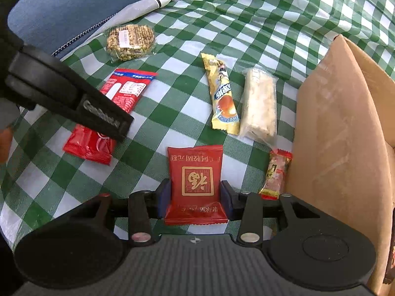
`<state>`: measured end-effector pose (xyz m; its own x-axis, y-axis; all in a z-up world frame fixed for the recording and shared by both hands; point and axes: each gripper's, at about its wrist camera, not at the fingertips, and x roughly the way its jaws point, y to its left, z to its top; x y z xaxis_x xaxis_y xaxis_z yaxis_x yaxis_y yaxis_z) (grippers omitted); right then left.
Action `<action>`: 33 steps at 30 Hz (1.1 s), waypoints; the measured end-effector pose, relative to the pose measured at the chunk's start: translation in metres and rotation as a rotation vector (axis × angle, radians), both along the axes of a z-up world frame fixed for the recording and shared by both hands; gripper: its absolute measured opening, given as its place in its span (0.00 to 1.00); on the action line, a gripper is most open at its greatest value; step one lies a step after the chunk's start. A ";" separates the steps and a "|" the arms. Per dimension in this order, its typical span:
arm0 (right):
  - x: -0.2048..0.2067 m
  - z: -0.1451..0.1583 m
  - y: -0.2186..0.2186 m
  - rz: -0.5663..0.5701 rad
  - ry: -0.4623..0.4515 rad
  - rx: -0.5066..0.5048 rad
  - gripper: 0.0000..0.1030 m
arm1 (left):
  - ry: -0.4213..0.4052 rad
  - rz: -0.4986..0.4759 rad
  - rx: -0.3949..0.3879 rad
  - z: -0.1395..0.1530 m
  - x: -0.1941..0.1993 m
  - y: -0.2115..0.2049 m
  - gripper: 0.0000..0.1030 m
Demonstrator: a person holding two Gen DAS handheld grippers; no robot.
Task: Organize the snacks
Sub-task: 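Lift the red candy packet over the box with the right tool while the left tool lifts the wafer packet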
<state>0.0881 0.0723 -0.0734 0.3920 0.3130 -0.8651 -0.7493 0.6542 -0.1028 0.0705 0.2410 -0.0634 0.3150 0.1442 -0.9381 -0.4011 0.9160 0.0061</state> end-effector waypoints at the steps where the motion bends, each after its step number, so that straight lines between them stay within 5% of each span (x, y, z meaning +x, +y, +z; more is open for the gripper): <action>1: 0.000 0.000 0.000 0.003 -0.002 -0.002 0.43 | 0.002 -0.006 0.006 0.000 -0.001 -0.001 0.67; 7: 0.000 -0.001 0.001 0.010 -0.003 -0.008 0.44 | 0.015 -0.033 0.038 -0.012 0.010 -0.010 0.68; 11: 0.000 -0.001 0.002 0.008 -0.005 -0.006 0.43 | -0.001 -0.043 0.052 -0.010 0.013 -0.012 0.53; 19: -0.006 0.017 -0.004 0.017 -0.086 0.060 0.43 | -0.060 -0.044 0.063 0.007 0.010 -0.012 0.50; 33: -0.027 0.063 -0.021 0.095 -0.283 0.193 0.43 | -0.270 0.011 0.013 0.055 -0.004 -0.012 0.50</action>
